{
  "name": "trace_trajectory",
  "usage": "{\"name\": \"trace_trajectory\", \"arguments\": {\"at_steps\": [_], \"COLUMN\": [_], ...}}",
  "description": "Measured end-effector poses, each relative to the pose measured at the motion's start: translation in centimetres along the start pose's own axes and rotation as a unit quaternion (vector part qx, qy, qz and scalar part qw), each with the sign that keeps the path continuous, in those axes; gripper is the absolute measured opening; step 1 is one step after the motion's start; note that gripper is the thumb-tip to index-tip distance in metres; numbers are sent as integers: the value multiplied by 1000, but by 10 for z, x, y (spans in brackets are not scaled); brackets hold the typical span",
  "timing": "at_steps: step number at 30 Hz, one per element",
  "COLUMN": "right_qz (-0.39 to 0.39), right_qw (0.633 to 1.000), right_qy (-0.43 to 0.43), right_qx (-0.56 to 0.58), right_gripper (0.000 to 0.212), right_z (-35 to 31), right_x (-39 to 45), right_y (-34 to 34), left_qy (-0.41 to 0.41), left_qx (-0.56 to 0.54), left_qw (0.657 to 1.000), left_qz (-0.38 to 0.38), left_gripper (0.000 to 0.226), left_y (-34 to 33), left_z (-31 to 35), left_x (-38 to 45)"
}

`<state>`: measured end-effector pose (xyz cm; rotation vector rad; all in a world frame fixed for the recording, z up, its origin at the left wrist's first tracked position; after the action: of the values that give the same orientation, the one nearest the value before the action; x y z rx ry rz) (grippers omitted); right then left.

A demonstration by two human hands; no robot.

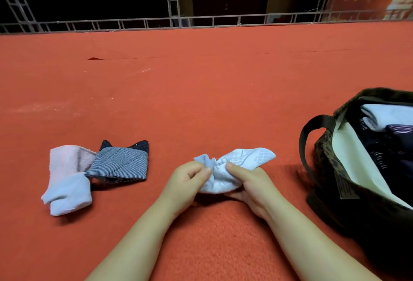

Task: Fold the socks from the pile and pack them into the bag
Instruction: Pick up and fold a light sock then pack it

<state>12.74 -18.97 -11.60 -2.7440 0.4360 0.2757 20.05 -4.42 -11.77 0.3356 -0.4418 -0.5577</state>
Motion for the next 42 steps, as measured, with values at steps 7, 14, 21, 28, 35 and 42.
{"name": "trace_trajectory", "arguments": {"at_steps": [7, 14, 21, 28, 35, 42], "right_qz": [31, -45, -18, 19, -36, -97], "right_qw": [993, 988, 980, 981, 938, 917], "right_qy": [113, 116, 126, 93, 116, 69], "right_qx": [-10, 91, 150, 170, 325, 381], "right_gripper": [23, 44, 46, 30, 40, 67], "right_z": [14, 17, 11, 2, -13, -18], "right_x": [6, 10, 12, 16, 15, 12], "right_y": [-6, -4, -3, 1, 10, 20], "left_qy": [-168, 104, 175, 225, 162, 174], "left_qx": [242, 47, -117, -547, -590, -330], "left_qw": [948, 990, 976, 790, 772, 923], "left_qz": [120, 86, 64, 157, 172, 97], "left_gripper": [24, 24, 20, 27, 28, 12], "left_y": [5, 6, 11, 20, 23, 8], "left_z": [6, -5, -7, -10, -5, -6], "left_x": [0, 4, 6, 13, 15, 6]}}
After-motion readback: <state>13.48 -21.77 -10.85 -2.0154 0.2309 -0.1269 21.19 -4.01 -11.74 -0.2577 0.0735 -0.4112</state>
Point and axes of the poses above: each hand's wrist, its own x-axis towards the middle knuckle, its own y-axis out of the back of the hand, z = x × y, the point moved 1 cm from there along x, towards the middle knuckle, and after that the axes turned 2 degrees about x, right-handed, at the moved point
